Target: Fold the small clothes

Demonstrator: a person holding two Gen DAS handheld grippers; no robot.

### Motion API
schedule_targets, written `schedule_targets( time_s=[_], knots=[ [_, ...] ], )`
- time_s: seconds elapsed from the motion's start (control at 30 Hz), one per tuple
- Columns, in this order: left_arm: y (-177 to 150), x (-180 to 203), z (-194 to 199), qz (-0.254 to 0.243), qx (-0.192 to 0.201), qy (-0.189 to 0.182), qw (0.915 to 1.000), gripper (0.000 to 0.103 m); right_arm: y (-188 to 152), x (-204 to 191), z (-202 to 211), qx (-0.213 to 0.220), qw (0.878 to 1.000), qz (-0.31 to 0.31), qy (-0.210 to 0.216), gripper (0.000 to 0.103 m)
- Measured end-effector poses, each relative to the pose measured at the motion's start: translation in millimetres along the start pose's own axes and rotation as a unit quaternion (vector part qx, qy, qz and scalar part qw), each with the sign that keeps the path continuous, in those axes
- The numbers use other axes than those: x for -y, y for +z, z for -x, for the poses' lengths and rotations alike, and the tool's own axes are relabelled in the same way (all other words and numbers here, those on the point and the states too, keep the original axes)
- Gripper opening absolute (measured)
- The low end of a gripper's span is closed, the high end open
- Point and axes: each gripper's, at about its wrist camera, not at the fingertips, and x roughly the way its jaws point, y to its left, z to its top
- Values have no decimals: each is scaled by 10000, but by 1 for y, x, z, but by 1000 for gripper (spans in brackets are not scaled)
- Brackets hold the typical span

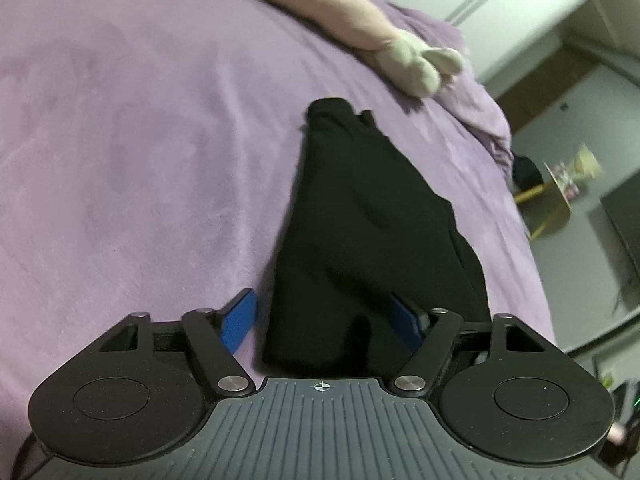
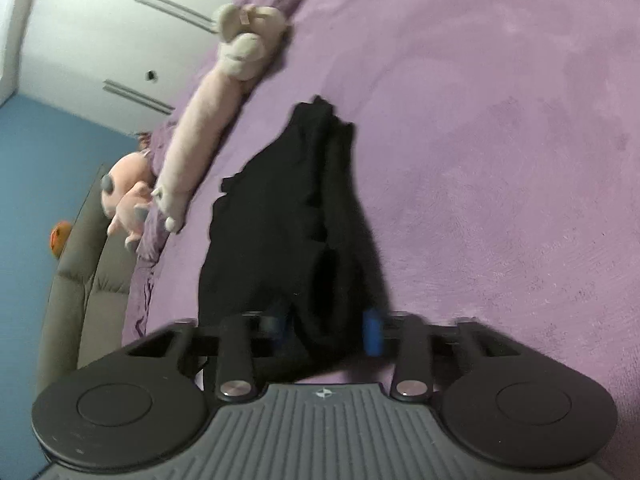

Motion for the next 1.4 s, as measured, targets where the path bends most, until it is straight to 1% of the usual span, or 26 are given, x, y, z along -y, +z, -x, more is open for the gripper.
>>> schedule_targets(
  time_s=[0.03, 0.07, 0.13, 0.23, 0.27, 0.3, 0.33, 0.37, 0.4, 0.43, 0.5, 0.57, 0.6, 0.63, 0.7, 0.77, 0.8, 0.83, 0.9, 0.93, 0.97, 1.03, 1.13, 1.23, 1.3, 1.4],
  knots=[
    [2, -1, 0, 73, -41, 76, 9999, 57, 0, 0, -1, -49, 10000, -23, -24, 17],
    [5, -2, 1, 100, -82, 132, 9998, 52, 0, -3, -1, -85, 10000, 17, 17, 15],
    [10, -3, 2, 134, -199, 68, 9997, 20, -1, -7, 2, -206, 9991, -56, 377, 14],
    [19, -11, 8, 666, -268, -301, 9970, 14, 1, 6, 6, -271, 9860, -841, 1418, 14],
    [22, -13, 10, 784, -248, -418, 9957, 14, 3, 10, 6, -273, 9845, -933, 1458, 14],
    [24, -14, 13, 851, -226, -528, 9947, 13, 3, 9, 7, -286, 9886, -801, 1246, 14],
    [26, -14, 17, 873, -208, -622, 9940, 13, 3, 3, 6, -348, 9956, -422, 761, 14],
    [28, -14, 20, 850, -206, -666, 9939, 12, 2, -3, 5, -427, 9986, -19, 317, 14],
    [28, -12, 23, 749, -206, -672, 9947, 12, -2, -9, 4, -499, 9982, 339, 29, 14],
    [29, -10, 25, 619, -205, -605, 9960, 12, -5, -13, 4, -523, 9968, 599, -87, 15],
    [28, -5, 28, 235, -236, -156, 9993, 12, -5, -21, 10, -465, 9938, 956, -326, 20],
    [27, 1, 31, -204, -194, 427, 9987, 9, -3, -30, 18, -349, 9875, 1342, -747, 23],
    [26, 2, 35, -403, -126, 593, 9973, 10, -2, -36, 24, -263, 9825, 1550, -1000, 32],
    [25, 4, 38, -570, -56, 718, 9958, 13, -1, -42, 26, -199, 9767, 1739, -1241, 38],
    [26, 11, 41, -793, 46, 805, 9936, 19, -2, -60, 30, 75, 9584, 2245, -1760, 40],
    [27, 20, 38, -897, 71, 728, 9933, 22, -4, -77, 32, 382, 9358, 2720, -2209, 40],
    [28, 25, 34, -922, 49, 677, 9934, 27, -5, -87, 32, 547, 9296, 2888, -2222, 40],
    [28, 32, 28, -952, 22, 624, 9935, 33, -3, -95, 30, 650, 9281, 3009, -2095, 40],
    [27, 44, 16, -1058, -25, 585, 9927, 37, -6, -113, 18, 609, 9263, 3231, -1842, 39],
    [26, 51, 8, -1149, -71, 617, 9914, 41, -9, -122, 9, 555, 9220, 3418, -1731, 38],
    [24, 56, 2, -1237, -62, 749, 9895, 43, -11, -128, 0, 512, 9166, 3606, -1648, 37],
    [21, 66, -9, -1554, 23, 1041, 9824, 44, -15, -133, -26, 338, 9072, 3827, -1716, 28],
    [14, 69, -18, -1928, -49, 1308, 9725, 44, -17, -121, -53, 142, 9037, 3819, -1928, 28],
    [9, 68, -22, -2224, -61, 1394, 9649, 49, -20, -115, -52, 242, 9004, 3925, -1863, 28],
    [7, 67, -23, -2252, -72, 1417, 9639, 52, -23, -113, -48, 226, 8992, 3959, -1850, 27],
    [8, 64, -24, -2138, -94, 1406, 9667, 53, -29, -109, -39, 220, 9006, 3934, -1837, 26]
  ],
)
